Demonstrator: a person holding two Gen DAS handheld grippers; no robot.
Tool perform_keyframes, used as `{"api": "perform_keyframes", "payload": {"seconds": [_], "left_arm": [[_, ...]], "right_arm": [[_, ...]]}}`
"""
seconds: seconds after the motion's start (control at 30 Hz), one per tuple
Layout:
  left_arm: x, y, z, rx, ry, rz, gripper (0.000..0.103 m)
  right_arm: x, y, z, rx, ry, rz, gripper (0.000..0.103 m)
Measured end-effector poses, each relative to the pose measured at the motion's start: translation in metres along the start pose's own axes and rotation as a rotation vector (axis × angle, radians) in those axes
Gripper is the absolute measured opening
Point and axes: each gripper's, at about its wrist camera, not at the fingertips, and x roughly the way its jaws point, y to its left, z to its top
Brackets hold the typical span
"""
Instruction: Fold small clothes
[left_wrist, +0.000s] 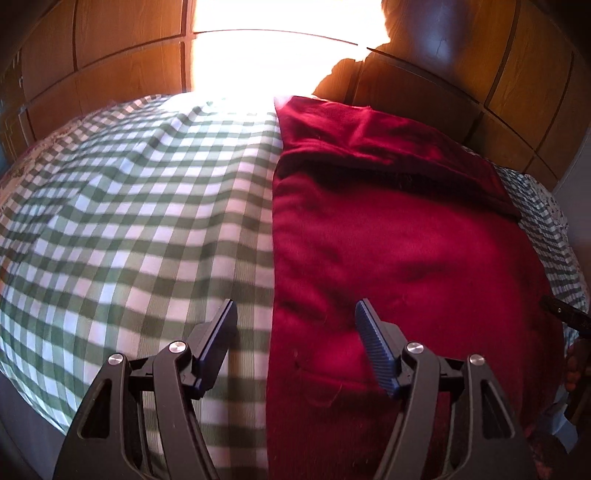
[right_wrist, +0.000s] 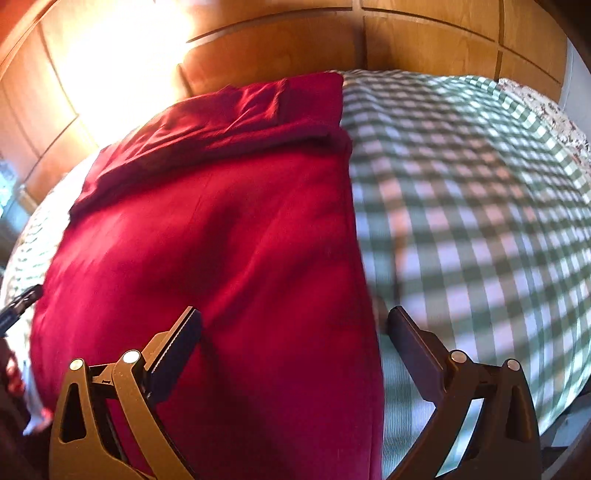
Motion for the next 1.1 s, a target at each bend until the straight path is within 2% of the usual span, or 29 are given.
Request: {"api": "perform_keyframes", "payload": {"seconds": [0.13,0.2,0.3,0.37,0.4,0.47,0.5,0.63,0.77,0.93,1.03,1.07,1.1], "left_arm": [[-0.017,0.011,-0.027,0.0,0.035,-0.095,0.054],[-0.024,0.012,-0.037,0.002,0.059,-0.145,0.046],[-0.026,0.008,-0.05,0.026,0.106,-0.201,0.036],[-0.025,0.005,-0.057,0.044,0.131,-0.212,0.017],[-0.025,0.004,-0.058,0.051,0.136,-0.216,0.013],[-0.03,0.003,-0.056,0.052,0.125,-0.255,0.01],[-0.035,0.005,-0.052,0.04,0.111,-0.29,0.01],[-0.052,0.021,-0.022,-0.046,0.054,-0.425,0.01],[-0.05,0.026,0.014,-0.113,0.007,-0.488,0.01],[-0.01,0.029,0.067,-0.218,0.02,-0.488,0.01],[0.019,0.032,0.099,-0.295,0.027,-0.424,0.017],[0.025,0.032,0.104,-0.32,0.018,-0.4,0.028],[0.029,0.036,0.109,-0.346,0.006,-0.386,0.037]], "right_arm": [[-0.021,-0.002,-0.03,0.027,0.028,0.047,0.099],[-0.031,-0.003,-0.045,0.04,0.056,0.083,0.098],[-0.041,-0.001,-0.067,0.049,0.115,0.135,0.088],[-0.043,-0.001,-0.076,0.046,0.147,0.15,0.068],[-0.044,-0.001,-0.082,0.046,0.165,0.151,0.06],[-0.043,0.001,-0.085,0.033,0.192,0.149,0.027],[-0.044,0.002,-0.084,0.023,0.196,0.149,0.015],[-0.065,0.009,-0.063,0.018,0.122,0.232,0.01],[-0.074,0.01,-0.024,0.055,0.018,0.307,0.01],[-0.051,0.003,0.03,0.116,-0.045,0.304,0.01],[-0.031,-0.009,0.061,0.169,-0.066,0.255,0.01],[-0.026,-0.013,0.069,0.187,-0.068,0.257,0.017],[-0.022,-0.017,0.074,0.203,-0.068,0.265,0.043]]}}
